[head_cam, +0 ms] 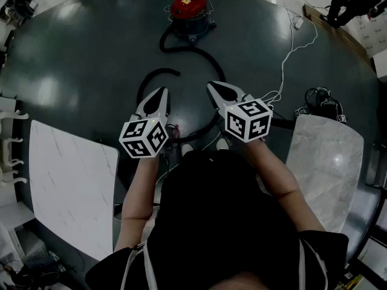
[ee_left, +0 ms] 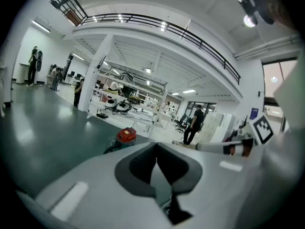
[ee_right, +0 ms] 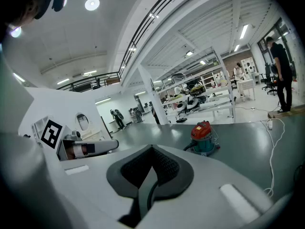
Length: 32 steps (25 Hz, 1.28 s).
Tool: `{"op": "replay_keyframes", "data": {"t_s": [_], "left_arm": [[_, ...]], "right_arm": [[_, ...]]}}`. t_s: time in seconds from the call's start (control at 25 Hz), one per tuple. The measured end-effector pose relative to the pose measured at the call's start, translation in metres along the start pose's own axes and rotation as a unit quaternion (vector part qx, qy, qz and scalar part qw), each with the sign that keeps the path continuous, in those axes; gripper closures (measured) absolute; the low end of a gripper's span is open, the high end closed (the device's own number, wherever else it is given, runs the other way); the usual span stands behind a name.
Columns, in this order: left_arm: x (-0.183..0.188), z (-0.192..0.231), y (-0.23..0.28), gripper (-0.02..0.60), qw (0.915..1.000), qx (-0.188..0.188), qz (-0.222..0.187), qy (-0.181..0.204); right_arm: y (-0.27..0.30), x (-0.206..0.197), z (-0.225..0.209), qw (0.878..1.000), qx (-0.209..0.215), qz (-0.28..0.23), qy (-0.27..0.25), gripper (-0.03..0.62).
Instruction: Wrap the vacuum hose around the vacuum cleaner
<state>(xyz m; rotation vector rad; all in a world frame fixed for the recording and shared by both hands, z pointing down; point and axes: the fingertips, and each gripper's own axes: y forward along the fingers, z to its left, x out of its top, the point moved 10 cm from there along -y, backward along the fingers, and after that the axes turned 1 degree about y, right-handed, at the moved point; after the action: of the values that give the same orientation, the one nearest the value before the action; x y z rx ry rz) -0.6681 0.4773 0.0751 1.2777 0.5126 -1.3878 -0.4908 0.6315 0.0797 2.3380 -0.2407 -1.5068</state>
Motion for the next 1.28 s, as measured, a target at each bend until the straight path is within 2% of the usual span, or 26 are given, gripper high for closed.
{"op": "replay_keyframes", "data": {"t_s": [0.6,0.84,1.04,1.28], "left_arm": [[-0.005,0.008,-0.001,0.571,0.9999,-0.004,0.007,-0.008],[-0.012,0.009,-0.001,0.571,0.9996,-0.016,0.022,0.011],[-0.02,0.025,-0.009,0.571,0.9995,-0.016,0.026,-0.002],[-0.025,0.049,-0.019,0.571,0.999,-0.016,0.042,-0.001]], "right_arm": [[0.009,-0.003,0.003,1.0,0.005,0.006,0.003,0.597],[0.013,-0.009,0.002,1.0,0.002,0.017,0.009,0.597],[0.023,-0.019,0.007,1.0,-0.001,0.027,0.016,0.597],[0.041,-0.029,0.022,0.999,-0.002,0.041,0.017,0.597]]}}
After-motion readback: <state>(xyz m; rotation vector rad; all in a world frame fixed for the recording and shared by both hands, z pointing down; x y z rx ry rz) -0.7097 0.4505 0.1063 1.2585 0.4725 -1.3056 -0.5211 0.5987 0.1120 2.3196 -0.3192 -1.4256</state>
